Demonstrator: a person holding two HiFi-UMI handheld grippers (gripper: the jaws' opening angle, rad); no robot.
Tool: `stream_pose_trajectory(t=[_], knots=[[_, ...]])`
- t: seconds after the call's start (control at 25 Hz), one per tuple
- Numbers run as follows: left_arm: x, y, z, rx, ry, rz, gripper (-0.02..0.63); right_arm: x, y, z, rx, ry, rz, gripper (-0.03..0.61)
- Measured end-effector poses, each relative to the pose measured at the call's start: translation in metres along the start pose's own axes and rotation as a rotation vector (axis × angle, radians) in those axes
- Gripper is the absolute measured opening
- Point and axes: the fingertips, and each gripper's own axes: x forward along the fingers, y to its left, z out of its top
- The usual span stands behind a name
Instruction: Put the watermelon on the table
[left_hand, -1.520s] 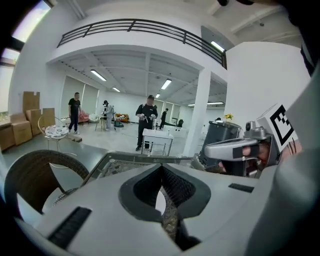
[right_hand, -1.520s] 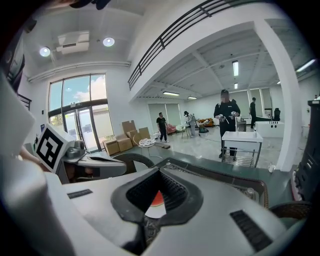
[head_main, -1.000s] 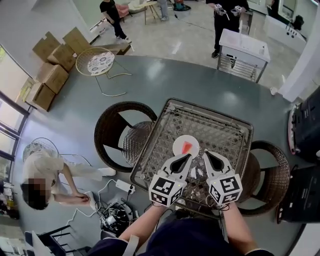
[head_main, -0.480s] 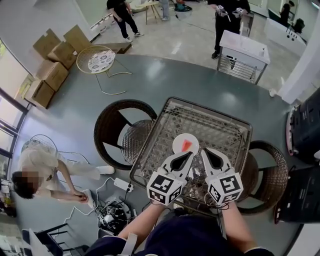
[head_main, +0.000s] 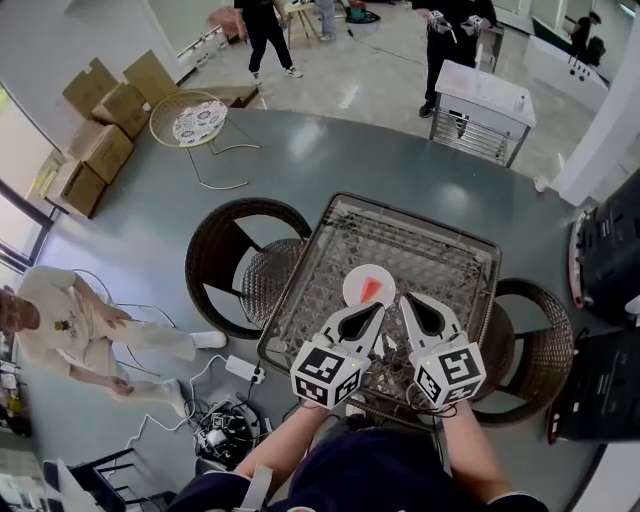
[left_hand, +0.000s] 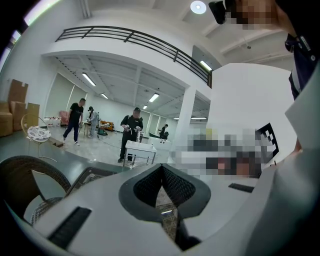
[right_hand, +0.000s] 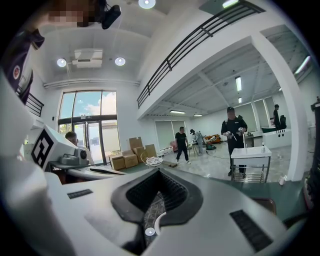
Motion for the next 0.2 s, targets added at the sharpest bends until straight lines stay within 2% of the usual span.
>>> stream_pose_trajectory(t=[0.2], knots=[[-0.0033,-0.0010,-0.0087,-0.004,0.000,-0.002,0.006,-0.0030,0.0024,-0.0054,0.001,-0.011,0.002,0.003]])
